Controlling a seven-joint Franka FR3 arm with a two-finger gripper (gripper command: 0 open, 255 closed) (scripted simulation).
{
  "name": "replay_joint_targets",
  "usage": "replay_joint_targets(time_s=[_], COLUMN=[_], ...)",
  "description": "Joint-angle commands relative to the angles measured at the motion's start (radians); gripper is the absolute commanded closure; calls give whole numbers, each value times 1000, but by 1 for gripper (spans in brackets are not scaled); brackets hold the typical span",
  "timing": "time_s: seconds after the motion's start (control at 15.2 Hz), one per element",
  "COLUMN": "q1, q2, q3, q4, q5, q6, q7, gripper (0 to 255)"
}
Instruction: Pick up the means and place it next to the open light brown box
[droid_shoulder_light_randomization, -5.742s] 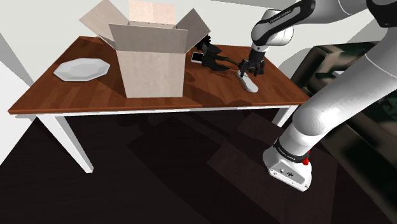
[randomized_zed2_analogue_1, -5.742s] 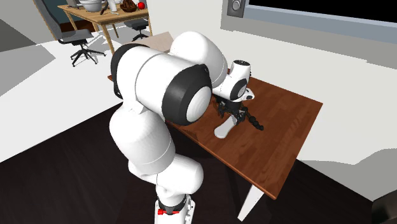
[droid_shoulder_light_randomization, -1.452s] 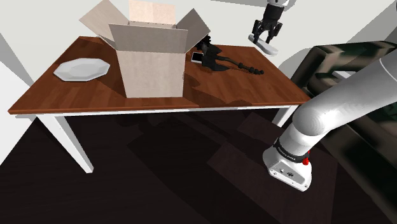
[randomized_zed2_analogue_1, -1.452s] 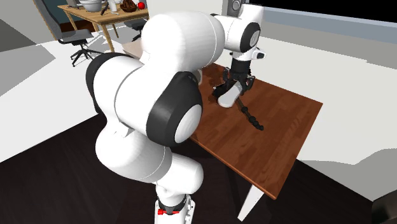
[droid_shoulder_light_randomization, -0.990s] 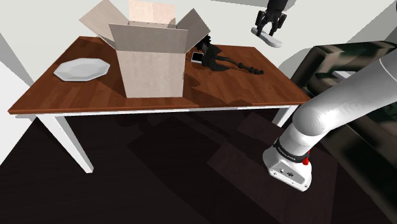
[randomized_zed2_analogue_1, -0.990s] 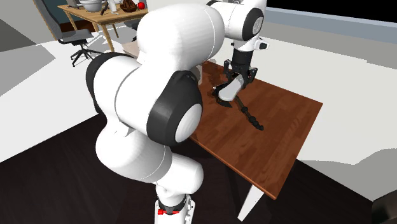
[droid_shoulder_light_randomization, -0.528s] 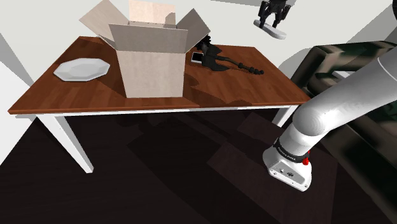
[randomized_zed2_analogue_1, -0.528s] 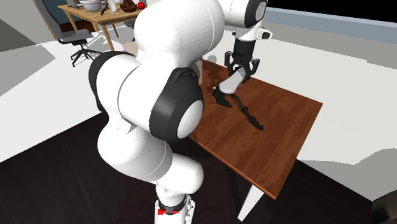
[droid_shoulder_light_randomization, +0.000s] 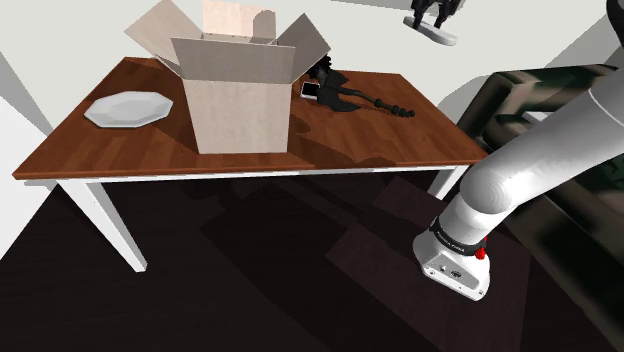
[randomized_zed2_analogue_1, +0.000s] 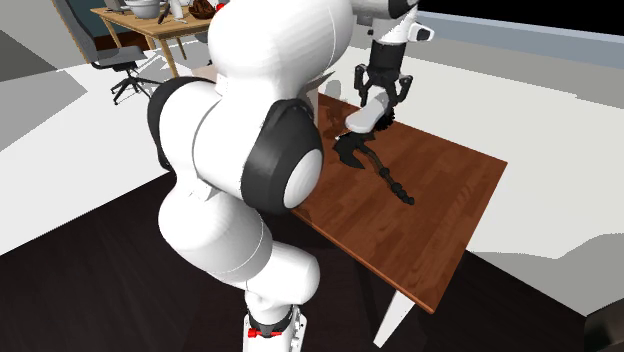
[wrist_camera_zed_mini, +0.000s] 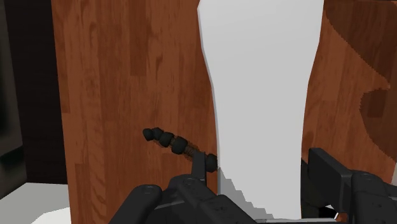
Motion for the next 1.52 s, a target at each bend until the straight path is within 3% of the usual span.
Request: replay_joint_targets(time_s=[0.0,0.53,1.45], q1=[0,3,126], q2=[12,68,30], q3=[-2,-8,232], q4=[41,209,163], q5=[3,16,69], q6=[-29,-143,-138], q7=[-4,-16,355], gripper=[255,255,255])
